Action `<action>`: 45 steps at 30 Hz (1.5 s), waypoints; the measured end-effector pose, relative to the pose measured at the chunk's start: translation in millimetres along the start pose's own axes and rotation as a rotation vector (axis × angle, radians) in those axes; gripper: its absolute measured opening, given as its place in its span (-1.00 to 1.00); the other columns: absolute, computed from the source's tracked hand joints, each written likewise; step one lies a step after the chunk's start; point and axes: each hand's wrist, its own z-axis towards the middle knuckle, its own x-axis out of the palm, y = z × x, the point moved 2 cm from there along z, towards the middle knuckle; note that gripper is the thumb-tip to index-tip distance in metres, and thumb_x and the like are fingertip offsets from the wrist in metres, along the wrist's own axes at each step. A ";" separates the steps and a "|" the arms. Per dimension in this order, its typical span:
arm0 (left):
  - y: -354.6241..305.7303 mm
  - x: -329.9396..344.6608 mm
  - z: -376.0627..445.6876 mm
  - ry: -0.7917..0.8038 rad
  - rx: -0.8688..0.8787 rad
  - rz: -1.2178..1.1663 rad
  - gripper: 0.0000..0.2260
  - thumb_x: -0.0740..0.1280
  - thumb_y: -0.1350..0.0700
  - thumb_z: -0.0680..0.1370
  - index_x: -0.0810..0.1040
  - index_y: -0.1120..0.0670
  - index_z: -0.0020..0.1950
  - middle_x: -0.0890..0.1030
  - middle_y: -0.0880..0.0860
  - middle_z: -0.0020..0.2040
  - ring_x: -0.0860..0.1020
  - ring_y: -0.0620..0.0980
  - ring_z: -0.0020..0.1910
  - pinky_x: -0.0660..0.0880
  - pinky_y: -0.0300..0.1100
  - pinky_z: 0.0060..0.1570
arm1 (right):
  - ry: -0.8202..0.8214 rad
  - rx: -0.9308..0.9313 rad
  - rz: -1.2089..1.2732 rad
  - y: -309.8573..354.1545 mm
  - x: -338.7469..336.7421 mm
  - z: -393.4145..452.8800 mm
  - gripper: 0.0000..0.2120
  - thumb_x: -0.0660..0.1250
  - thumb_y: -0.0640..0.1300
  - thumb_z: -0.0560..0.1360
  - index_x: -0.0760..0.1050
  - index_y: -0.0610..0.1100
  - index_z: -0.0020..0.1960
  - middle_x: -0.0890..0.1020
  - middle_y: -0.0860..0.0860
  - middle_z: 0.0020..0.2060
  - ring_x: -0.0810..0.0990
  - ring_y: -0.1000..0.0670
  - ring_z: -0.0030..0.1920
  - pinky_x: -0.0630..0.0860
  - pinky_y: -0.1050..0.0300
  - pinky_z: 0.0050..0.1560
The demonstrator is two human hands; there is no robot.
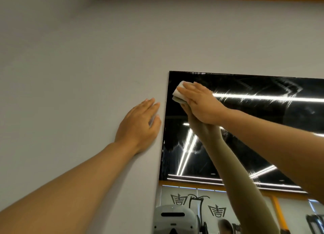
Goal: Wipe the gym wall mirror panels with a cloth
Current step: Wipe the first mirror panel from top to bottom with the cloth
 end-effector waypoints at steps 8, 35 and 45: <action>-3.1 -4.5 1.8 0.046 -0.015 0.008 -0.42 -0.02 -0.08 0.53 0.30 0.00 0.55 0.21 -0.07 0.58 0.10 -0.16 0.57 -0.14 -0.42 0.41 | 0.310 -0.520 0.072 75.5 16.4 -162.1 -0.45 0.11 -0.10 0.69 0.01 0.23 0.58 -0.11 0.26 0.57 -0.33 0.19 0.54 -0.34 0.15 0.49; -46.2 -13.0 -5.3 0.247 -0.250 0.278 -0.50 0.05 -0.11 0.69 0.15 0.03 0.60 0.05 -0.06 0.63 0.05 -0.03 0.59 0.09 -0.02 0.50 | 0.135 -0.233 -0.013 -61.4 -35.9 -174.7 -0.53 0.00 0.06 0.64 0.08 0.22 0.54 0.04 0.18 0.58 -0.13 0.11 0.58 -0.14 0.15 0.53; -54.2 -6.6 -9.0 0.251 -0.327 0.275 -0.50 0.06 -0.08 0.69 0.13 0.05 0.61 0.05 -0.01 0.63 0.05 0.04 0.59 0.09 0.04 0.51 | 0.085 -0.265 -0.021 -62.4 -35.7 -227.9 -0.44 0.19 -0.26 0.58 0.26 0.06 0.54 0.19 0.04 0.57 0.00 0.01 0.59 -0.19 0.16 0.56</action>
